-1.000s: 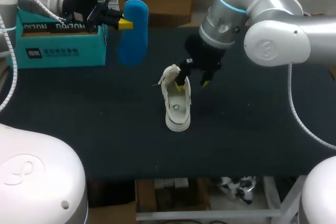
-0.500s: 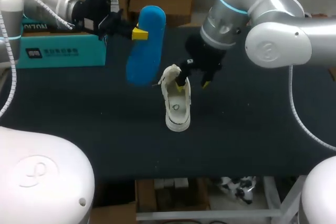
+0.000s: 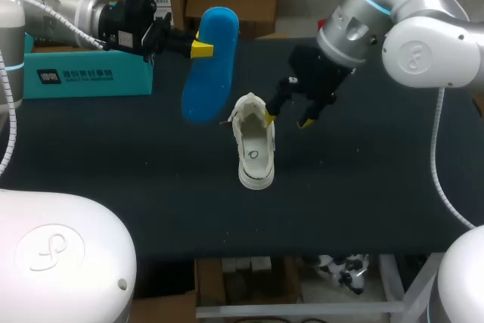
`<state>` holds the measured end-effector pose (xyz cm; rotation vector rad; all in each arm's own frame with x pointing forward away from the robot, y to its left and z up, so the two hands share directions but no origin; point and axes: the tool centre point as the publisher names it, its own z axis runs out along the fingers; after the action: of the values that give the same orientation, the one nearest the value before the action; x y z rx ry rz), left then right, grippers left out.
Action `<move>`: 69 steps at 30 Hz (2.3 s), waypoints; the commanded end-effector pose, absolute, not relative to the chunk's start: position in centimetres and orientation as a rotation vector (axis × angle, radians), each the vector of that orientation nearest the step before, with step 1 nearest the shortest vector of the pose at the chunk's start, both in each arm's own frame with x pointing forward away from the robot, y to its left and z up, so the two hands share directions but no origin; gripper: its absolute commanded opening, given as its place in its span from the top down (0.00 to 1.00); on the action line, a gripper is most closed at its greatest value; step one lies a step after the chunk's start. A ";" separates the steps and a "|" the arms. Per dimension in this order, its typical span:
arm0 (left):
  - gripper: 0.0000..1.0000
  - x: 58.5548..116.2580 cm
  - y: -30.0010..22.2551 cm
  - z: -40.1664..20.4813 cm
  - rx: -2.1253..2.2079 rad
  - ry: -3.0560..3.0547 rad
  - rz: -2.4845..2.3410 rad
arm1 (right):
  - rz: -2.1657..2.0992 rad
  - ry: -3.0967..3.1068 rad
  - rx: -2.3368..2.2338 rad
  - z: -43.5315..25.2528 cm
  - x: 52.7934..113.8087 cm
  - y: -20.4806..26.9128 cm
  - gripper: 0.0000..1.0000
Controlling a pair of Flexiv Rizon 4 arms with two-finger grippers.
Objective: Open the shoe tongue, take the insole out of the shoe, put the insole back into the shoe, and pack the shoe into the shoebox
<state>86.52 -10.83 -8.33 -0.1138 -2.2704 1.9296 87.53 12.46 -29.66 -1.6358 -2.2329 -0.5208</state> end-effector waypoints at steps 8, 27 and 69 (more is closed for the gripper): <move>1.00 86.2 -11.1 -8.4 -0.097 -2.264 1.952 | -0.681 -1.925 -1.597 -27.3 85.4 11.0 0.00; 1.00 85.0 -14.6 -9.0 -0.081 -1.953 2.083 | -0.710 -1.776 -1.634 -27.0 85.3 10.9 0.00; 1.00 84.8 -14.9 -9.1 -0.058 -1.946 2.076 | -0.486 -0.415 -1.694 -26.0 84.1 11.6 0.00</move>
<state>84.79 -14.81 -9.04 -0.0588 -1.9492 2.0717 84.80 11.79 -25.69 -1.6977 -0.4657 -0.4731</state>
